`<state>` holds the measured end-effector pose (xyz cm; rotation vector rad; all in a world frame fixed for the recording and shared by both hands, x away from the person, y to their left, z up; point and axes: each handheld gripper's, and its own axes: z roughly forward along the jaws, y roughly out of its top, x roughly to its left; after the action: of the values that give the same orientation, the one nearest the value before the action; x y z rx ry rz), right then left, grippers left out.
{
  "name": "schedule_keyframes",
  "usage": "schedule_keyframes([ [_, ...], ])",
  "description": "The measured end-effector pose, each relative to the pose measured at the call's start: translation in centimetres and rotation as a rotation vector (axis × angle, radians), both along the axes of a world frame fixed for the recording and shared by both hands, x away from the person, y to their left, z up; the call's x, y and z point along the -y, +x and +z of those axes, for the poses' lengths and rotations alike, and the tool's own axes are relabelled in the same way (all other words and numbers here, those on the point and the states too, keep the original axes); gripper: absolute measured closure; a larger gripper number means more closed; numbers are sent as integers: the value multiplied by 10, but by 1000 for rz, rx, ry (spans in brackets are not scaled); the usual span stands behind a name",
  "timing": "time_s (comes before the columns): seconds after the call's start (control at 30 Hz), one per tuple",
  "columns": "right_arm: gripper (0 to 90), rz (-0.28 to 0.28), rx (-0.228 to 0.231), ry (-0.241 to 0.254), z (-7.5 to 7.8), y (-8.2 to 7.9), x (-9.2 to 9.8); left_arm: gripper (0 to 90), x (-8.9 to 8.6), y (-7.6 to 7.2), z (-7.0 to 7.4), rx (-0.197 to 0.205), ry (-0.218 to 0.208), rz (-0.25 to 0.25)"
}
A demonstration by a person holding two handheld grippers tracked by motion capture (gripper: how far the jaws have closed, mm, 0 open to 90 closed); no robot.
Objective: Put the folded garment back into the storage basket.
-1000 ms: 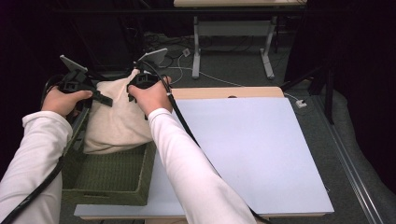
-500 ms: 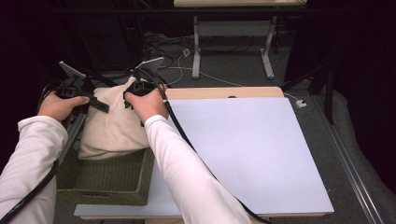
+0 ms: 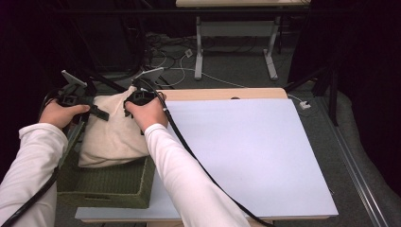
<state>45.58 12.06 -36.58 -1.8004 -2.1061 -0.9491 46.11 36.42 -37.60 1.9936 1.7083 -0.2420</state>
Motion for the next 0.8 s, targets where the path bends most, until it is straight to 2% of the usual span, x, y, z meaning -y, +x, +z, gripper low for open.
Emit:
schedule_keyframes([
  [0.27,604,-3,-7,19,-15,-1,-6,584,-5,1,-13,-23,12,1],
  [0.4,604,7,-24,14,-25,1,-7,583,-6,3,-21,-30,24,-3],
  [0.53,604,23,-33,3,-31,3,-9,583,-6,5,-29,-51,19,-1],
  [0.8,603,11,-53,5,-43,1,-9,582,-3,4,-38,-61,39,-1],
])
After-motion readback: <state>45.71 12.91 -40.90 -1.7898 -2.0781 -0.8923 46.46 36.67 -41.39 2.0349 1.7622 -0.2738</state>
